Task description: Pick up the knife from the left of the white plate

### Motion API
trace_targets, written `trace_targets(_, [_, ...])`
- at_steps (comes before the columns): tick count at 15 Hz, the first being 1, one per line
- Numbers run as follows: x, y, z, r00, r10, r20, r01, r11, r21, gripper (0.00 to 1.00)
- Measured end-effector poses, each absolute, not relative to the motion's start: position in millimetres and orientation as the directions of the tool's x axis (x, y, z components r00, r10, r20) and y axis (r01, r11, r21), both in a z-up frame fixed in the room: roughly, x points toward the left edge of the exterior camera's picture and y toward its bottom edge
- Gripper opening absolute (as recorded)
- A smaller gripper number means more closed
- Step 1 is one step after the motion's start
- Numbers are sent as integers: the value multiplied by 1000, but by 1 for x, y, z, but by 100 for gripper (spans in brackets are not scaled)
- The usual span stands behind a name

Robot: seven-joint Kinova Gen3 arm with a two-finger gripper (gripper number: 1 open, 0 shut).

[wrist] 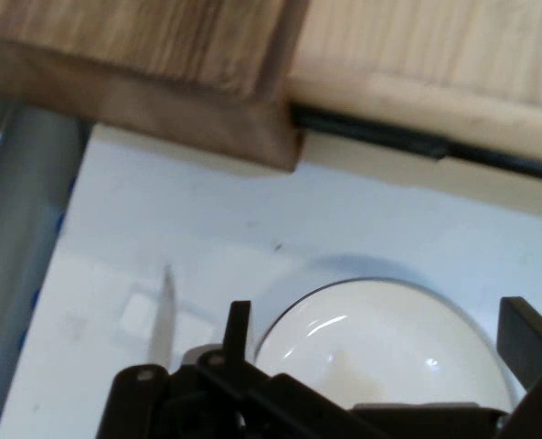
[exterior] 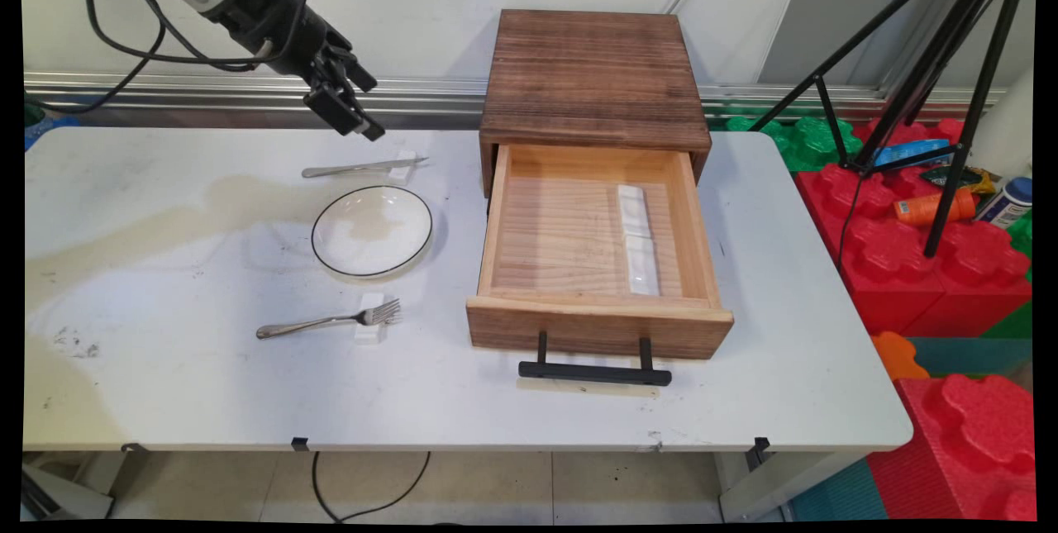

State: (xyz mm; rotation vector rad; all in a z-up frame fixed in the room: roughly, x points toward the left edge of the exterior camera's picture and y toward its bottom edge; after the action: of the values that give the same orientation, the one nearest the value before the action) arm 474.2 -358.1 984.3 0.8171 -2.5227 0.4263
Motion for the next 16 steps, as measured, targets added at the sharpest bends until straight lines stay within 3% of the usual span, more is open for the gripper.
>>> trace_targets(7, [506, -398, 964, -742, -526, 415, -637, 746, -193, 100])
trace_targets(16, [538, -461, 907, -802, -521, 294, -584, 787, -198, 100])
